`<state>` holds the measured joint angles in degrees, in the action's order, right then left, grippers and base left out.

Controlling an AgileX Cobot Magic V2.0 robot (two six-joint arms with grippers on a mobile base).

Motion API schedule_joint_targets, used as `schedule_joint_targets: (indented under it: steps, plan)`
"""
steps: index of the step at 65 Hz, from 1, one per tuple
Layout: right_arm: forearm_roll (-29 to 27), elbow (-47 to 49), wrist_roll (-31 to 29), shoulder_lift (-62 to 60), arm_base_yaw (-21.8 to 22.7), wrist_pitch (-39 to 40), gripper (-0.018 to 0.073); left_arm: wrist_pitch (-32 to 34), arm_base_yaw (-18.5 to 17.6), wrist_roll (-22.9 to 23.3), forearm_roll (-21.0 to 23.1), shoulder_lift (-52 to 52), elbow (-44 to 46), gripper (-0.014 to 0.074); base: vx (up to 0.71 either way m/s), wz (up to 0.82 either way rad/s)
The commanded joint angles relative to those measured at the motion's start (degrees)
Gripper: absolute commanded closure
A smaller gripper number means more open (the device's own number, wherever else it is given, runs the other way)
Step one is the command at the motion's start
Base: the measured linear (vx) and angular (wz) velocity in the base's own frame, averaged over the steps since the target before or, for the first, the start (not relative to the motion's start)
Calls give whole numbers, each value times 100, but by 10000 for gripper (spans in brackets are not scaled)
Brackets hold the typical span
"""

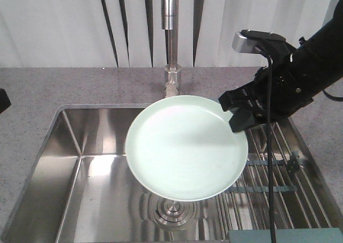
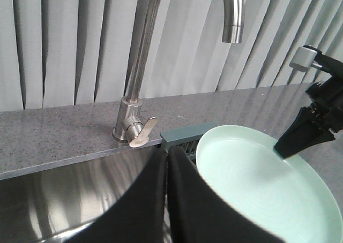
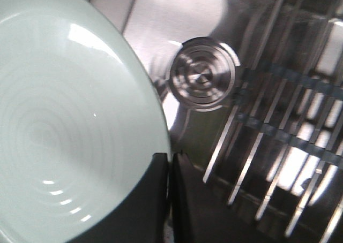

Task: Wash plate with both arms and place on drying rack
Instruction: 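Swing the pale green plate in the right gripper over the sink basin, then move the plate in the right gripper back over the dish rack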

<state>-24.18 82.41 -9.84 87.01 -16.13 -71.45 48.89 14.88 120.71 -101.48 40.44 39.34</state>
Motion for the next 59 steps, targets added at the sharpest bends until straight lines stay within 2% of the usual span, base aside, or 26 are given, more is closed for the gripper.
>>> schedule_joint_targets:
  steps: [1, 9, 17, 22, 28, 37, 41, 51, 59]
  plan:
    - [-802, 27, -197, -205, 21, 411, 563, -78, 3, 48, -197, -24, 140, 603, 0, 0]
    - [-1153, -28, -212, -175, 21, 1286, 563, -78, 3, 48, -197, -24, 140, 603, 0, 0]
    - [-1059, -28, -204, -66, 34, 2090, 563, -78, 3, 48, -197, -24, 140, 603, 0, 0]
    - [-653, -28, -20, 9, 40, 2342, 563, -78, 3, 48, -197, -24, 140, 603, 0, 0]
    - [251, -28, 354, 14, 40, 2397, 563, -63, 3, 48, -197, -24, 140, 603, 0, 0]
    - [1708, -28, 1101, -80, 40, 2127, 563, -63, 3, 48, -197, -24, 140, 603, 0, 0]
    - [1986, -28, 1148, -181, 40, 1789, 563, -51, 3, 48, -197, -24, 140, 603, 0, 0]
    - [2102, -28, 857, -407, 40, 647, 563, -39, 3, 48, -197, -24, 140, 603, 0, 0]
    - [1732, -28, 581, -462, 19, 66, 563, -39, 3, 48, -197, -24, 140, 603, 0, 0]
